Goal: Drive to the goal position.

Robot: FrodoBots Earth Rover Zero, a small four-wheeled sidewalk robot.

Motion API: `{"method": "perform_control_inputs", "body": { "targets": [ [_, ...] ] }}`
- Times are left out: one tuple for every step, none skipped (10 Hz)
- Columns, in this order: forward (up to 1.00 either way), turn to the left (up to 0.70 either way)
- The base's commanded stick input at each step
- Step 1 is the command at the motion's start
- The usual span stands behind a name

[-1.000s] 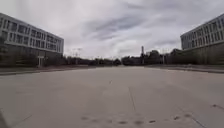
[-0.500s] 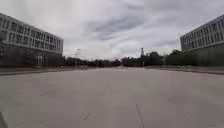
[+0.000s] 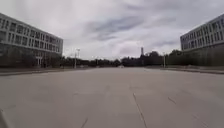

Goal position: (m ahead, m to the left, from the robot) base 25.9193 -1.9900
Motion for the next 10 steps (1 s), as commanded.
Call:
{"method": "perform_control_inputs", "body": {
  "targets": [
    [0.70,0.00],
    [0.70,0.00],
    [0.70,0.00],
    [0.70,0.00],
    [0.70,0.00],
    [0.70,0.00],
    [0.70,0.00],
    [0.70,0.00],
    [0.70,0.00],
    [0.70,0.00]
  ]
}}
